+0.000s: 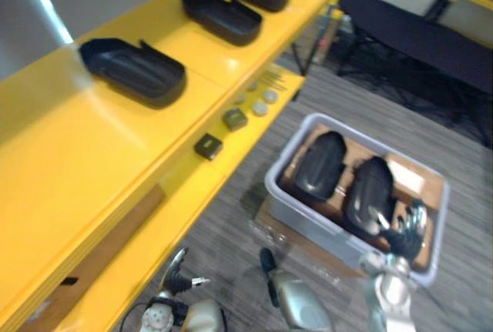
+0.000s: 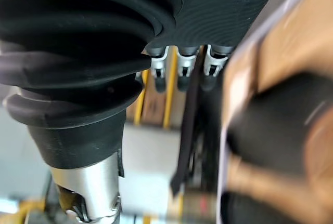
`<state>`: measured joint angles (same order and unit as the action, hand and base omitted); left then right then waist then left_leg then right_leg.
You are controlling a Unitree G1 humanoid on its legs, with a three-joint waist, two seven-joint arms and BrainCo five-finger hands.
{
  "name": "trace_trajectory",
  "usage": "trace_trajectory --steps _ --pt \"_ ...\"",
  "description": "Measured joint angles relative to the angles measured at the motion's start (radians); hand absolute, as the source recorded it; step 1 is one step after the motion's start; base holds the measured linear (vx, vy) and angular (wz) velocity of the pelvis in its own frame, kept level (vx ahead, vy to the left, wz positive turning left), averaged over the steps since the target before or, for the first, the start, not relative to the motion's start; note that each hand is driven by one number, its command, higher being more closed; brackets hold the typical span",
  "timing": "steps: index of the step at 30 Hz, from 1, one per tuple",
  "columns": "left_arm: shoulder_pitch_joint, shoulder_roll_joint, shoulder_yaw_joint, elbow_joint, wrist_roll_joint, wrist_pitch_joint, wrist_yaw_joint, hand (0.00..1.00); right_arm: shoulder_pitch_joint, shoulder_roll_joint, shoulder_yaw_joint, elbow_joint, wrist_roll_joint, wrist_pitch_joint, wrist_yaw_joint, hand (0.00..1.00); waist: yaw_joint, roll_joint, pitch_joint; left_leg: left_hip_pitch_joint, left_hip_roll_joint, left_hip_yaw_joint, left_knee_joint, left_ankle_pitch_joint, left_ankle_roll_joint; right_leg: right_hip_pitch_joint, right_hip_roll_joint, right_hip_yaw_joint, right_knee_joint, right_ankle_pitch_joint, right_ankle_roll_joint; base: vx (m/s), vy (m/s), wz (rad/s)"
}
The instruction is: Walk over and take plastic housings, then place them on the shelf
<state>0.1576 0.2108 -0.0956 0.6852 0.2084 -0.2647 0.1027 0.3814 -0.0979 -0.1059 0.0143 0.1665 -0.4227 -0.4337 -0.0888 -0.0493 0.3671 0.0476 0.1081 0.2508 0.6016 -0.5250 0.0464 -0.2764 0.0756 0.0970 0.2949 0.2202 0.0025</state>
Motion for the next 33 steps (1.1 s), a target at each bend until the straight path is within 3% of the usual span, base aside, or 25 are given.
trace_trajectory --steps 1,2,3,5,8,10,11,12,13,16,18,19,22,24,28,30,33 --pt "-0.004 0.001 -0.002 0.000 -0.005 0.014 -0.001 0.00 0.009 -0.001 -0.010 -0.004 -0.002 -0.004 0.008 0.00 -0.010 -0.005 0.002 -0.002 0.003 0.022 -0.007 0.010 0.004 -0.027 -0.011 -0.049 0.103 -0.057 -0.011 -0.26 0.012 -0.95" --pt "-0.012 0.005 -0.005 -0.002 -0.023 0.040 -0.008 0.00 0.012 -0.003 -0.040 -0.002 -0.004 -0.008 0.020 0.00 -0.013 -0.003 0.003 -0.003 0.015 0.076 -0.036 0.045 0.013 -0.066 -0.049 -0.144 0.339 -0.174 -0.049 -0.24 0.032 -0.91" --pt "-0.012 0.007 -0.006 -0.005 -0.045 0.053 -0.010 0.00 0.007 -0.005 -0.041 0.000 -0.016 -0.010 0.018 0.00 -0.012 -0.001 0.002 -0.005 0.023 0.097 -0.050 0.061 0.016 -0.072 -0.071 -0.175 0.412 -0.204 -0.058 -0.28 0.057 -1.16" --pt "0.000 0.017 -0.002 -0.006 -0.111 0.087 -0.010 0.00 -0.047 -0.029 -0.017 0.003 -0.071 -0.012 0.015 0.00 0.015 0.016 0.003 -0.030 0.075 0.191 -0.087 0.113 0.015 -0.048 -0.180 -0.261 0.564 -0.291 -0.095 -0.26 0.038 -1.34" --pt "0.040 0.019 0.016 0.006 -0.171 0.128 -0.004 0.00 -0.188 -0.101 0.041 0.034 -0.145 0.016 -0.016 0.00 0.076 0.016 0.003 -0.073 0.142 0.300 -0.086 0.142 0.000 0.050 -0.343 -0.320 0.512 -0.304 -0.111 -0.20 -0.059 -1.39" --pt "0.065 0.019 0.032 0.020 -0.173 0.128 0.004 0.00 -0.257 -0.122 0.067 0.047 -0.159 0.069 -0.035 0.00 0.104 0.006 -0.003 -0.106 0.171 0.338 -0.084 0.167 -0.021 0.112 -0.400 -0.321 0.388 -0.290 -0.095 -0.11 -0.163 -0.99" --pt "0.072 0.019 0.042 0.030 -0.174 0.121 0.006 0.00 -0.278 -0.123 0.070 0.046 -0.164 0.085 -0.041 0.00 0.109 0.000 -0.007 -0.126 0.178 0.341 -0.081 0.175 -0.029 0.127 -0.410 -0.322 0.333 -0.277 -0.085 -0.17 -0.354 -0.97" --pt "0.088 0.022 0.078 0.037 -0.206 0.090 0.014 0.00 -0.320 -0.124 0.069 0.043 -0.162 0.126 -0.053 0.00 0.132 -0.031 -0.021 -0.191 0.196 0.334 -0.054 0.192 -0.051 0.143 -0.413 -0.321 0.169 -0.169 -0.087 -0.13 -0.314 -0.78" --pt "0.090 0.025 0.102 0.041 -0.211 0.079 0.017 0.00 -0.336 -0.130 0.067 0.043 -0.162 0.145 -0.055 0.00 0.142 -0.052 -0.019 -0.229 0.186 0.297 -0.022 0.200 -0.064 0.145 -0.409 -0.322 0.087 -0.102 -0.058 -0.14 -0.333 -0.75" --pt "0.089 -0.002 0.123 0.044 -0.210 0.044 0.051 0.00 -0.368 -0.182 0.065 0.057 -0.115 0.195 -0.047 0.00 0.160 -0.031 0.024 -0.297 0.191 0.121 -0.008 0.229 -0.111 0.194 -0.353 -0.378 -0.089 -0.178 0.088 -0.15 -0.308 -0.76" --pt "0.087 -0.015 0.133 0.040 -0.212 0.015 0.079 0.00 -0.389 -0.203 0.054 0.099 -0.080 0.207 -0.037 0.00 0.157 -0.023 0.070 -0.300 0.191 0.061 -0.003 0.236 -0.127 0.192 -0.333 -0.381 -0.099 -0.202 0.157 -0.13 -0.285 -0.56" --pt "0.087 -0.026 0.134 0.038 -0.223 0.004 0.096 0.00 -0.402 -0.213 0.045 0.150 -0.057 0.210 -0.025 0.00 0.157 -0.015 0.082 -0.316 0.190 0.000 -0.006 0.238 -0.135 0.172 -0.315 -0.374 -0.093 -0.211 0.169 -0.15 -0.235 -0.51" --pt "0.084 -0.038 0.132 0.041 -0.291 -0.003 0.134 0.00 -0.426 -0.216 0.043 0.245 0.023 0.210 -0.025 0.00 0.156 -0.010 0.090 -0.380 0.164 -0.083 -0.034 0.262 -0.173 0.081 -0.309 -0.372 -0.039 -0.222 0.161 -0.16 -0.138 -0.14" --pt "0.081 -0.049 0.132 0.044 -0.314 -0.021 0.152 0.00 -0.484 -0.215 0.040 0.292 0.047 0.210 -0.030 0.00 0.162 -0.007 0.096 -0.402 0.129 -0.112 -0.051 0.282 -0.170 0.045 -0.330 -0.374 -0.012 -0.224 0.161 -0.12 -0.055 0.20" --pt "0.070 -0.072 0.117 0.047 -0.329 -0.037 0.159 0.00 -0.725 -0.266 0.024 0.426 0.078 0.221 -0.031 0.00 0.167 0.030 0.118 -0.453 0.051 -0.160 -0.107 0.336 -0.163 -0.005 -0.391 -0.401 0.001 -0.219 0.171 -0.11 0.017 0.40" --pt "0.033 -0.090 0.096 0.065 -0.367 -0.040 0.156 0.00 -0.922 -0.375 0.030 0.562 0.107 0.252 -0.030 0.00 0.205 0.071 0.138 -0.491 0.002 -0.205 -0.152 0.375 -0.160 -0.037 -0.412 -0.418 -0.023 -0.191 0.171 -0.10 0.025 0.29" --pt "0.012 -0.108 0.069 0.082 -0.402 -0.044 0.146 0.00 -1.123 -0.474 0.039 0.649 0.146 0.252 -0.035 0.00 0.239 0.124 0.162 -0.524 -0.025 -0.248 -0.198 0.437 -0.152 -0.042 -0.417 -0.459 -0.063 -0.155 0.173 -0.03 0.001 0.37"
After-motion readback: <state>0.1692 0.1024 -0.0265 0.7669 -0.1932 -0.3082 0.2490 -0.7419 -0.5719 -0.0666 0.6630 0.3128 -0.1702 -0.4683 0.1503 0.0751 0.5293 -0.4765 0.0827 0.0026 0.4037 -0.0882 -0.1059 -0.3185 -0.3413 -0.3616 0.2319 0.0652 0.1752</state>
